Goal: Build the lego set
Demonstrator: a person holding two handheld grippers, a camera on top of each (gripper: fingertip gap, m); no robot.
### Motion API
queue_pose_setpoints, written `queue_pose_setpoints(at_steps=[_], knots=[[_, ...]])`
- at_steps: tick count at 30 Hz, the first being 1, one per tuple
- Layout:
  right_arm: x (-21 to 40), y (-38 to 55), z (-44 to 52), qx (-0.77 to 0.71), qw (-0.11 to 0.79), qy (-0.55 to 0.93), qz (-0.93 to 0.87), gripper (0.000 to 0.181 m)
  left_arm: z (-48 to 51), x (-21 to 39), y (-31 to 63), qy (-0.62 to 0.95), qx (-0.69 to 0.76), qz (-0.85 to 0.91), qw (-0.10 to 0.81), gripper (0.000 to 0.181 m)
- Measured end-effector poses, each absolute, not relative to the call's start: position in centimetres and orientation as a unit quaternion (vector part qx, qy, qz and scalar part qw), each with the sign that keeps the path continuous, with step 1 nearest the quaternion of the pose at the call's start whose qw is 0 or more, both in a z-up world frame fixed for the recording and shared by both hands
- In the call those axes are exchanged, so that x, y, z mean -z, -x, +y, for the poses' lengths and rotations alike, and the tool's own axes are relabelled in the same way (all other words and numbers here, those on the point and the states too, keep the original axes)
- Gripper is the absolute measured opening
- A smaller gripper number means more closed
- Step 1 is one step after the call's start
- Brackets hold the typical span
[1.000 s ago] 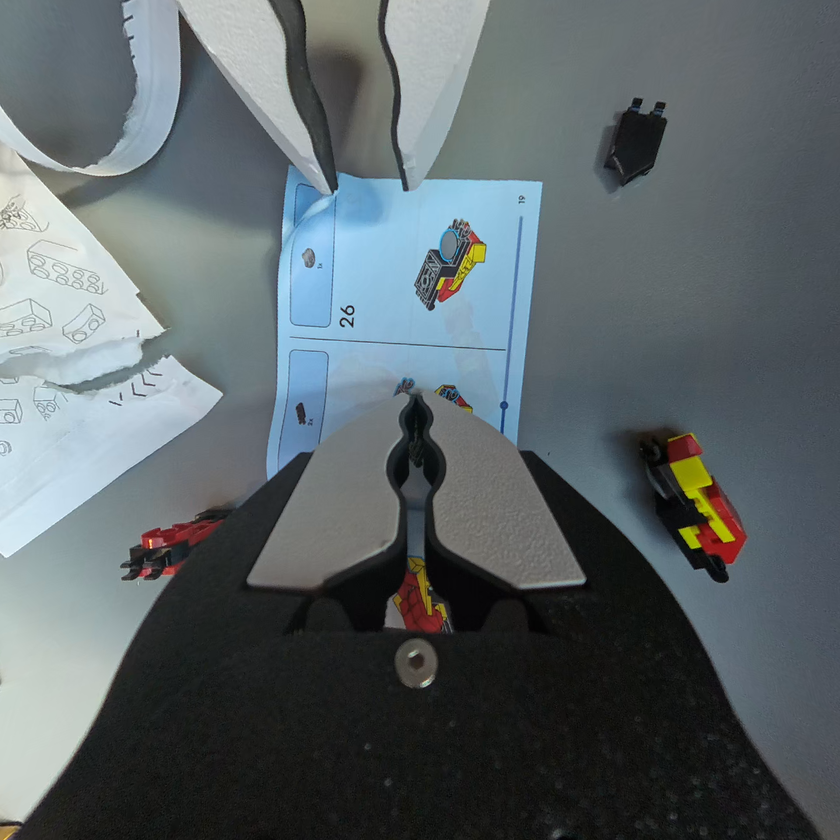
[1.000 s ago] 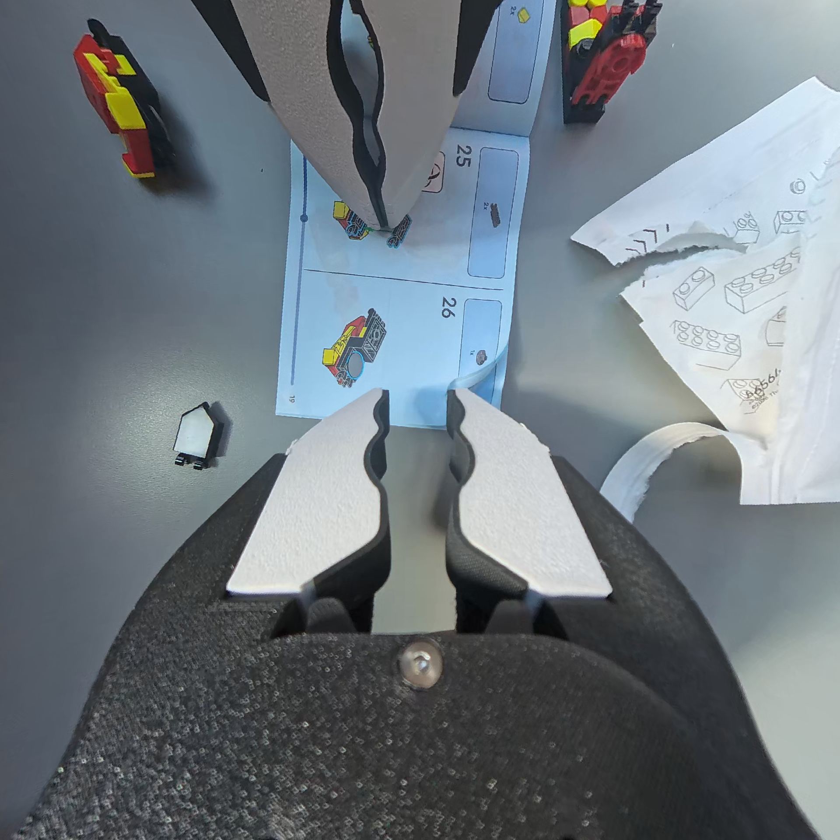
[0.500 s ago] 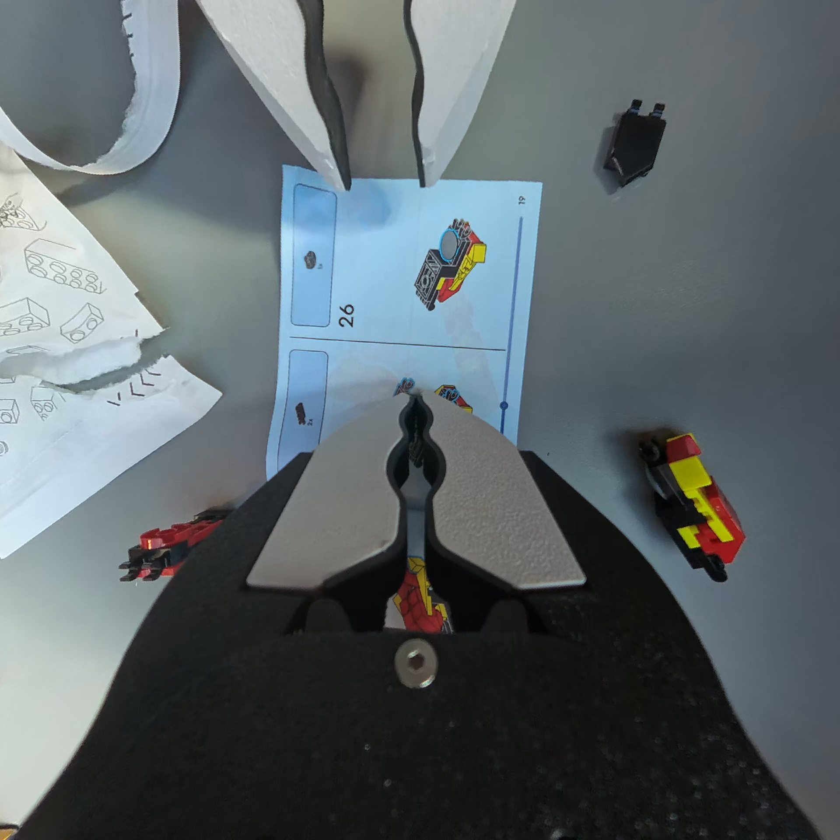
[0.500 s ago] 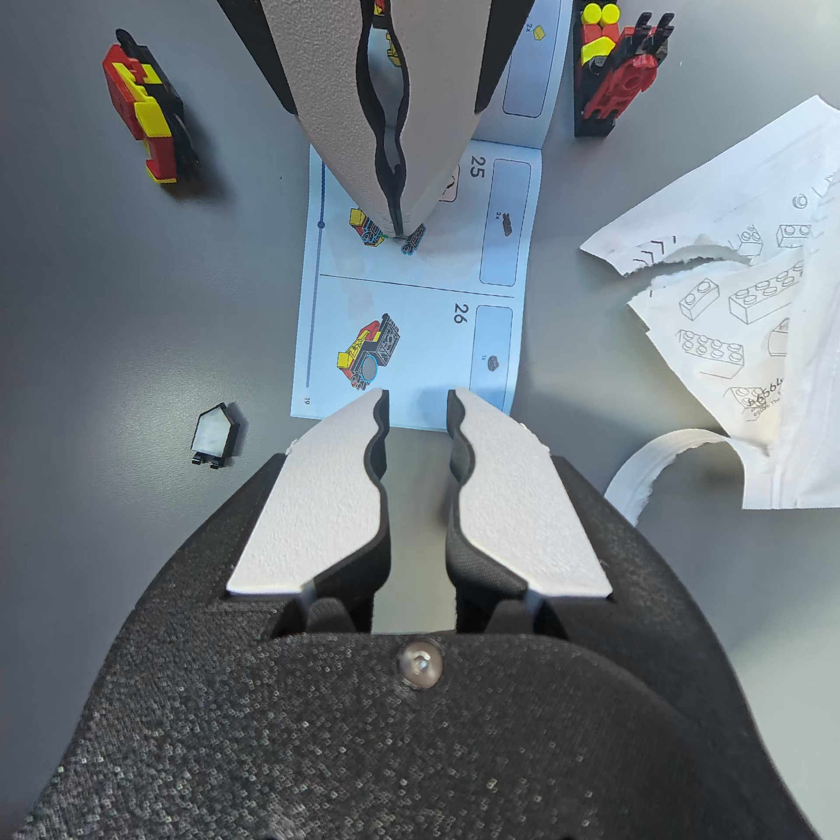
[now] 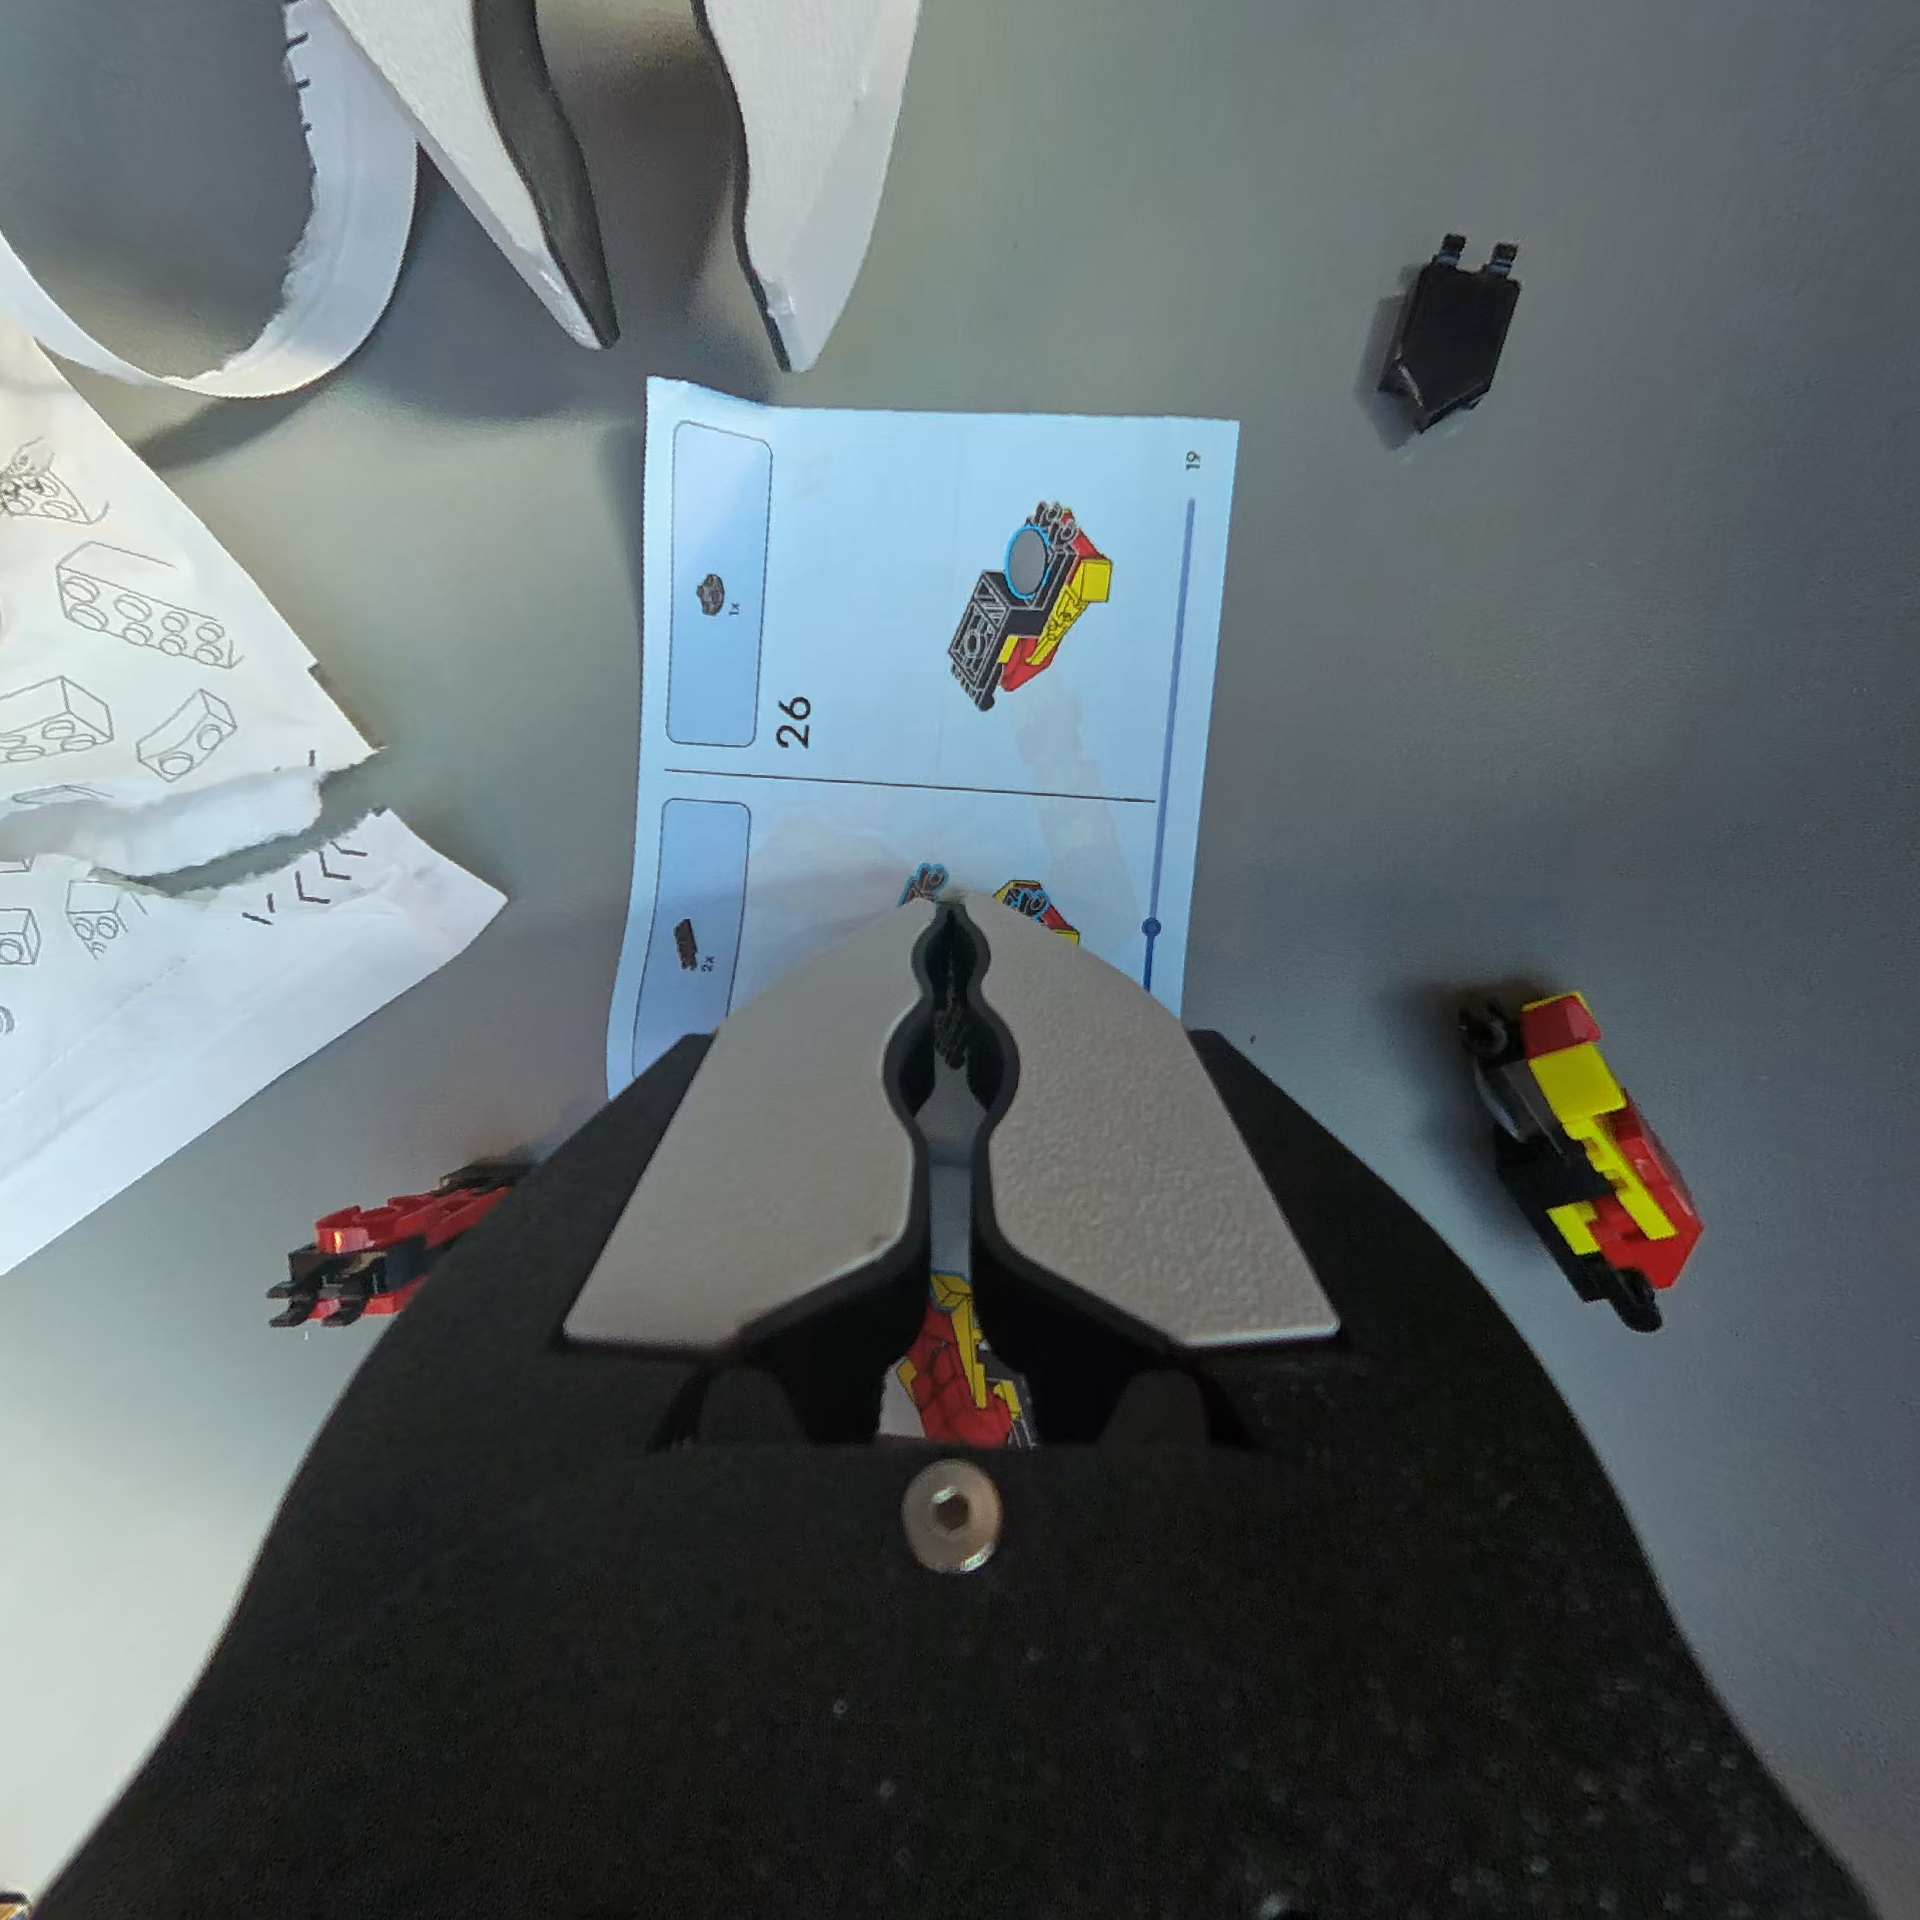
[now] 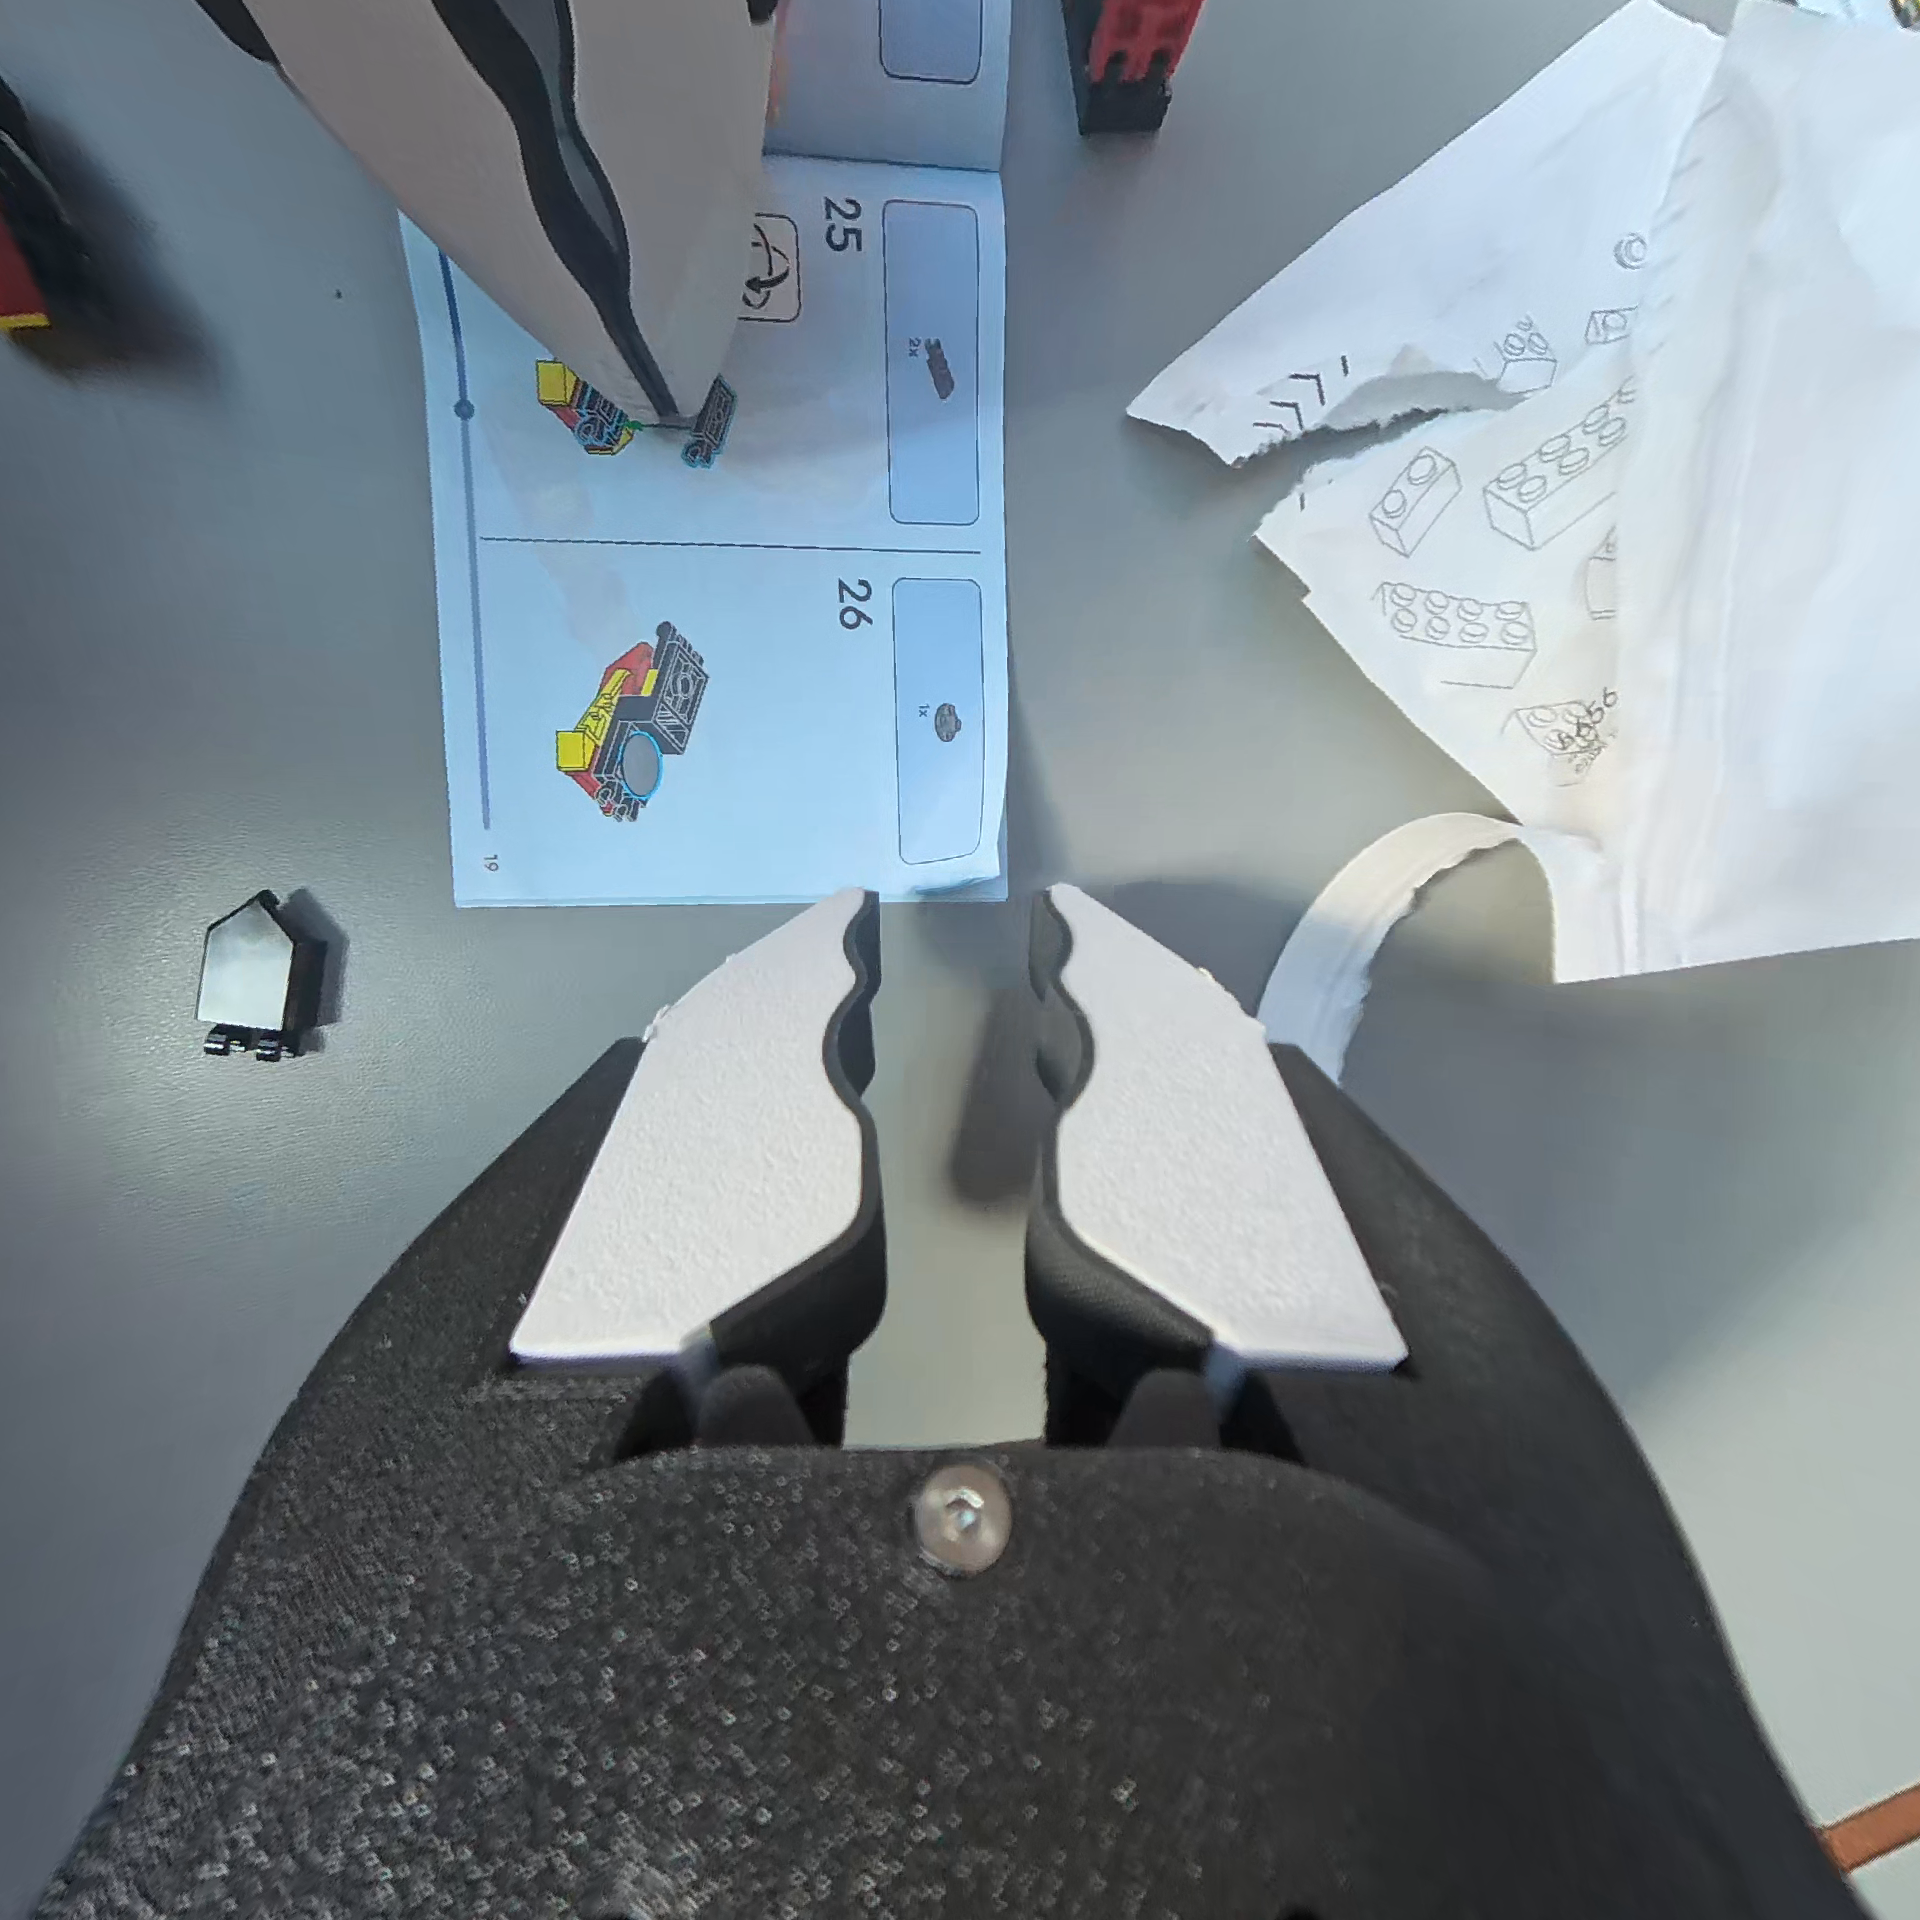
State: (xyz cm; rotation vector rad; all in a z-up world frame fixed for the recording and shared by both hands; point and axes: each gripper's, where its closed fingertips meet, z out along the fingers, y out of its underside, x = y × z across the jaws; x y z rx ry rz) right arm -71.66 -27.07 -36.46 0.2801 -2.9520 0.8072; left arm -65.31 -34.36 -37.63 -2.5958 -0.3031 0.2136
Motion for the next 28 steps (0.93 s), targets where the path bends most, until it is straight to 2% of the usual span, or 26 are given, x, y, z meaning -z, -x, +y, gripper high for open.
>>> queue_pose_setpoints(at_steps=[1, 28], knots=[[36.6, 71.5, -27.1, -0.260, 0.028, -0.092, -0.961, 0.027, -34.4, 37.6, 65.3, 0.957, -0.078, -0.112, 0.257, 0.000], [36.8, 70.6, -27.8, -0.241, 0.016, -0.118, -0.963, 0.027, -34.4, 37.7, 65.3, 0.958, -0.079, -0.111, 0.251, 0.000]])
